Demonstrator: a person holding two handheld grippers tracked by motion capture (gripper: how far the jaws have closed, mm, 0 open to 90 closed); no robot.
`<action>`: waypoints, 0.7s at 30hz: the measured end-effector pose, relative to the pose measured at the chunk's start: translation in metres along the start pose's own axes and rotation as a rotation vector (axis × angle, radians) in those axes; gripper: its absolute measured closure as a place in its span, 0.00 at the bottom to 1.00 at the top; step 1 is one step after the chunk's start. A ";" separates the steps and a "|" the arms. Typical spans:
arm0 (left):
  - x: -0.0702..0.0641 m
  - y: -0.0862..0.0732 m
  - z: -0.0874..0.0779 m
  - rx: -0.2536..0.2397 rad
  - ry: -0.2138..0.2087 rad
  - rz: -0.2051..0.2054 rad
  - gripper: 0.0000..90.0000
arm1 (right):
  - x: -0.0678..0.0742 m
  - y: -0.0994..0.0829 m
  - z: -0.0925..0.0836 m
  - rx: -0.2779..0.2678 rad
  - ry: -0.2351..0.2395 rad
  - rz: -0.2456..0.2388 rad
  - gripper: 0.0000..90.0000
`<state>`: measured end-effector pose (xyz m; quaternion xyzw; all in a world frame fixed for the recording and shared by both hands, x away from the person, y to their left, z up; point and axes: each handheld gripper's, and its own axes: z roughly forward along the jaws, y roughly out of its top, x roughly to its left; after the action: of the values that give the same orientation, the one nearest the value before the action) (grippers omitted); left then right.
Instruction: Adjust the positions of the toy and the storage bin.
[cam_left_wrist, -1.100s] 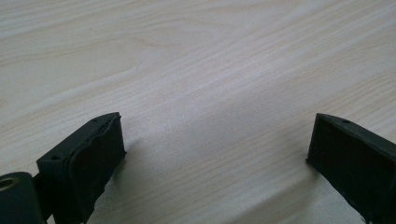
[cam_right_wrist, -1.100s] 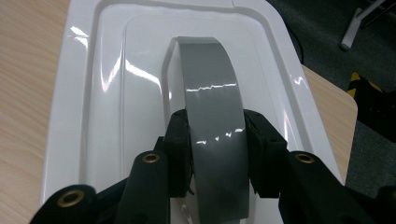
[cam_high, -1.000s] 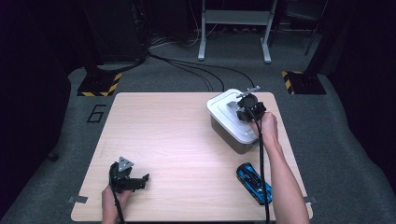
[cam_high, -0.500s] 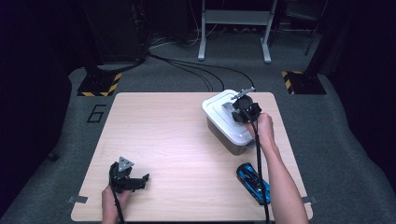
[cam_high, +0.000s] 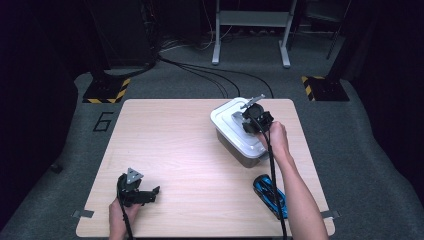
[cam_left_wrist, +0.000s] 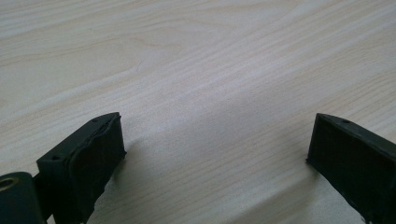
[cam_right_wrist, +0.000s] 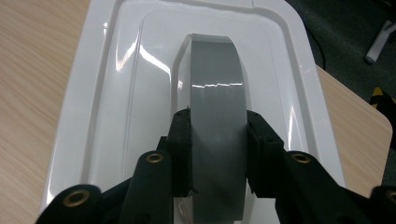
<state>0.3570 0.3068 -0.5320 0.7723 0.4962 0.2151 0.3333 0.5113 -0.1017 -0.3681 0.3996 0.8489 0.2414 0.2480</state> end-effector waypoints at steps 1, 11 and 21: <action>0.000 0.000 0.000 0.000 0.000 0.000 0.04 | 0.001 0.001 0.000 0.005 0.011 0.002 0.74; 0.000 0.000 0.000 0.000 0.000 0.000 0.04 | 0.012 0.006 0.001 -0.005 0.057 0.003 0.75; 0.000 0.000 0.000 0.000 0.000 0.000 0.04 | 0.030 0.016 0.004 -0.018 0.088 -0.003 0.75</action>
<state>0.3570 0.3069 -0.5319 0.7723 0.4962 0.2151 0.3333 0.5061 -0.0681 -0.3683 0.3849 0.8574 0.2661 0.2142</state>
